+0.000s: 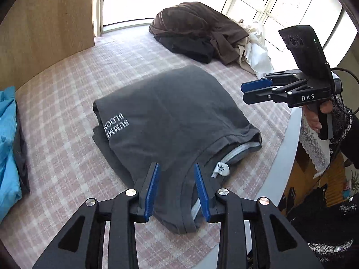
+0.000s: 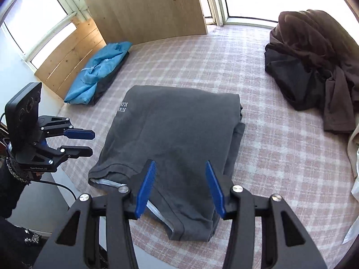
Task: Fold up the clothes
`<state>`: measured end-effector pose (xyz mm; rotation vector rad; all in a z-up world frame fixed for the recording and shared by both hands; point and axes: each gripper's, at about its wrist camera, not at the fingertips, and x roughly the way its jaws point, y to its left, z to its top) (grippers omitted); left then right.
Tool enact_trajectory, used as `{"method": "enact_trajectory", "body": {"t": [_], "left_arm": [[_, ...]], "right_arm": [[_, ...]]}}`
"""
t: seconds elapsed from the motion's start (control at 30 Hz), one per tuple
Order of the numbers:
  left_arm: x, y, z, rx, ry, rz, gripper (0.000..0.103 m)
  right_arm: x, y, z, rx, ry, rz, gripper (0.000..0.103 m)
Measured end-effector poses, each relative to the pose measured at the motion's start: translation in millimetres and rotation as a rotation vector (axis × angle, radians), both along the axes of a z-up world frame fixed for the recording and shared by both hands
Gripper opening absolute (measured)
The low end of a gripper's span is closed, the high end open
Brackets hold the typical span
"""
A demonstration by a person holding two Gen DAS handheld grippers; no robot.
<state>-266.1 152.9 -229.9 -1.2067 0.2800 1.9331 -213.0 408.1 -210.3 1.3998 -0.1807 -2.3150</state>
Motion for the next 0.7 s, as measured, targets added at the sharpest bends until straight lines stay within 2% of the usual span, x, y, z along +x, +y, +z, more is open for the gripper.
{"method": "enact_trajectory", "body": {"t": [0.07,0.13,0.17,0.23,0.27,0.3,0.37,0.4,0.47,0.5,0.57,0.67,0.7], "left_arm": [[-23,13,-9,-0.002,-0.001,0.036,0.031],[-43,24,-28,-0.028,-0.026,0.069,0.032],[-52,29,-38,-0.041,-0.042,0.083,0.029],[-46,25,-63,-0.056,-0.119,0.072,0.029],[-38,21,-60,-0.050,-0.093,0.060,0.031],[-34,18,-56,-0.075,-0.103,0.049,0.031],[-37,4,-36,-0.069,-0.084,0.082,0.031],[-41,-4,-23,-0.060,-0.060,0.102,0.032],[-57,-17,-6,-0.123,0.047,0.133,0.034],[-69,-22,-6,-0.171,0.080,0.138,0.034],[-94,-25,-10,-0.191,0.066,0.113,0.034],[-122,-23,-23,-0.252,0.078,0.041,0.033],[-128,-21,-28,-0.247,0.058,0.020,0.032]], "right_arm": [[-19,-4,-13,-0.044,-0.032,0.027,0.046],[-31,-14,-37,0.013,-0.085,0.063,0.046],[-32,-17,-52,0.027,-0.136,0.090,0.046],[-25,-14,-54,0.047,-0.151,0.167,0.046],[-21,-12,-52,0.058,-0.150,0.207,0.046],[-21,-4,-46,0.047,-0.152,0.212,0.046],[-30,23,-26,0.077,-0.081,0.157,0.046],[-36,37,-15,0.096,-0.039,0.127,0.046],[-56,59,-10,0.169,-0.004,0.088,0.046],[-66,66,-11,0.177,-0.007,0.087,0.046],[-84,75,-18,0.175,-0.012,0.123,0.046],[-99,70,-37,0.246,-0.027,0.182,0.046],[-101,68,-43,0.247,-0.042,0.196,0.046]]}}
